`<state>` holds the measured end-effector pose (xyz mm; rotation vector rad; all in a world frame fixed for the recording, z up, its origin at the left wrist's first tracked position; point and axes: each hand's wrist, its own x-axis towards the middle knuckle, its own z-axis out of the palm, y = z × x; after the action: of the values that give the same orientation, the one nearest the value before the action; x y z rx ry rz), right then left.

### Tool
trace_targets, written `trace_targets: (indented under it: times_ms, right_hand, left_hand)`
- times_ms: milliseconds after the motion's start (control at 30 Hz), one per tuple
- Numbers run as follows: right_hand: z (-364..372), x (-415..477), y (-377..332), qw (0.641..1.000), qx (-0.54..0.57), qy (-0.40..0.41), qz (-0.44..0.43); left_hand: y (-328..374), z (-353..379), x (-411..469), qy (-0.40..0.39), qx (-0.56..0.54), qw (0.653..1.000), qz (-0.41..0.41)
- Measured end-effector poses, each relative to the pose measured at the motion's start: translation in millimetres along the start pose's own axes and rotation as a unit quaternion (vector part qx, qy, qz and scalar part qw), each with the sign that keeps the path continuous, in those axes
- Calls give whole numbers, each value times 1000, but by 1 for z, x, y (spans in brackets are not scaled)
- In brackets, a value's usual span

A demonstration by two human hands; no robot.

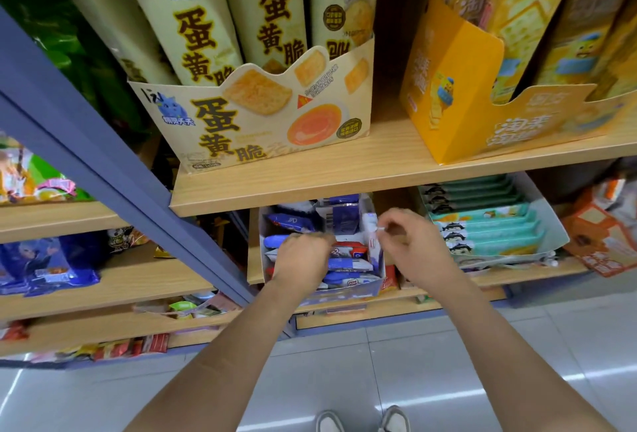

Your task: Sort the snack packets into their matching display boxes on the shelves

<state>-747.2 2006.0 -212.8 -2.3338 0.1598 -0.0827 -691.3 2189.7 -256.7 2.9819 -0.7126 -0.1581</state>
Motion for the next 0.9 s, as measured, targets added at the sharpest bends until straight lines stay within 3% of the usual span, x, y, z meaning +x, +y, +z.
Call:
trace_targets:
  times_ms: [100,233,333,433,500,567,700,800,900]
  right_hand:
    - [-10,3,1,991,122,-8,59]
    - [-10,2,1,971,225,4,78]
    - [-6,1,-2,922,356,38,144]
    - [4,-6,-1,852,467,54,232]
    - [9,-10,2,833,482,55,266]
    - [11,-12,6,836,471,51,277]
    - [5,-11,8,831,468,64,293]
    - [6,-8,12,851,439,61,282]
    - [13,-6,11,854,443,48,268]
  left_hand:
    - [1,6,-1,21,-77,997,4]
    - [5,4,-5,-3,-45,999,22]
    - [6,-3,-5,-34,-45,998,28]
    - [7,-7,-11,34,-190,980,-39]
    - [5,-10,-18,81,-329,934,-115]
    - [4,-12,-22,74,-367,920,-120]
    - [2,-15,-11,4,-255,964,-73]
    - [8,-21,-6,-24,-321,945,-54]
    - [16,-20,-11,2,-348,935,-64]
